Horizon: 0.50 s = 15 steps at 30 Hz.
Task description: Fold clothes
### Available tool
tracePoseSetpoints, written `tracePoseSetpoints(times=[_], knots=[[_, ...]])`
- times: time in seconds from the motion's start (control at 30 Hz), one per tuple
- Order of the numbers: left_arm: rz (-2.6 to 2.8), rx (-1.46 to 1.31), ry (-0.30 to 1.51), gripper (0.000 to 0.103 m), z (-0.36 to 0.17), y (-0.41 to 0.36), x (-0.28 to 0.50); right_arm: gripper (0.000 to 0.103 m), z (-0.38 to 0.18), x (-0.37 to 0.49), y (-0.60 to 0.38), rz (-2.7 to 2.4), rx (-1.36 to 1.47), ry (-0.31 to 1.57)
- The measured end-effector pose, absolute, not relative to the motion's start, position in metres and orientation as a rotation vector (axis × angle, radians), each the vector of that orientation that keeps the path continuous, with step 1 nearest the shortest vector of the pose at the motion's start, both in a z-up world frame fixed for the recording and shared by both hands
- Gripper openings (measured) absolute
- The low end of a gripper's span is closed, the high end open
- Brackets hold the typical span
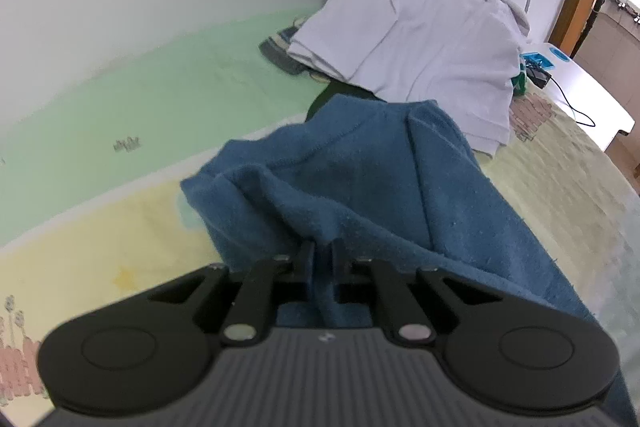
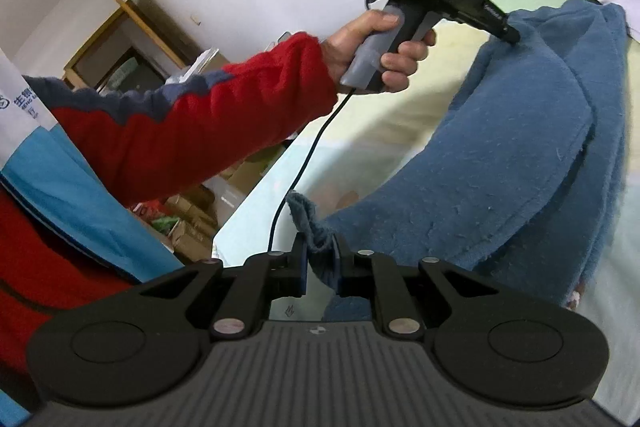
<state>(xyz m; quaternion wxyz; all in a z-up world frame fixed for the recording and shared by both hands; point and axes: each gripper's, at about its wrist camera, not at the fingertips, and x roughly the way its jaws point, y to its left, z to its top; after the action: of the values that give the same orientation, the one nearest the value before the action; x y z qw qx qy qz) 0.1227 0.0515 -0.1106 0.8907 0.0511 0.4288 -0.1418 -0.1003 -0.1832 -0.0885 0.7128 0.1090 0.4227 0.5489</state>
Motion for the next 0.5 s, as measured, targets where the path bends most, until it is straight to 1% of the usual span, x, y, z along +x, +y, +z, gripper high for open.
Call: tracePoseSetpoints(times=[0.2,0.4,0.5], knots=[[-0.289,0.141,0.852,0.004,-0.093,0.059,0.11,0.014,-0.086,-0.103,-0.19,1.245,0.25,0.929],[-0.252,0.185,0.908,0.005,-0.116,0.059,0.113,0.014,-0.1,-0.107,-0.183,1.267,0.222,0.989],[-0.241,0.203,0.916,0.008,-0.125,0.058,0.112,0.014,-0.11,-0.109,-0.179,1.255,0.195,1.027]])
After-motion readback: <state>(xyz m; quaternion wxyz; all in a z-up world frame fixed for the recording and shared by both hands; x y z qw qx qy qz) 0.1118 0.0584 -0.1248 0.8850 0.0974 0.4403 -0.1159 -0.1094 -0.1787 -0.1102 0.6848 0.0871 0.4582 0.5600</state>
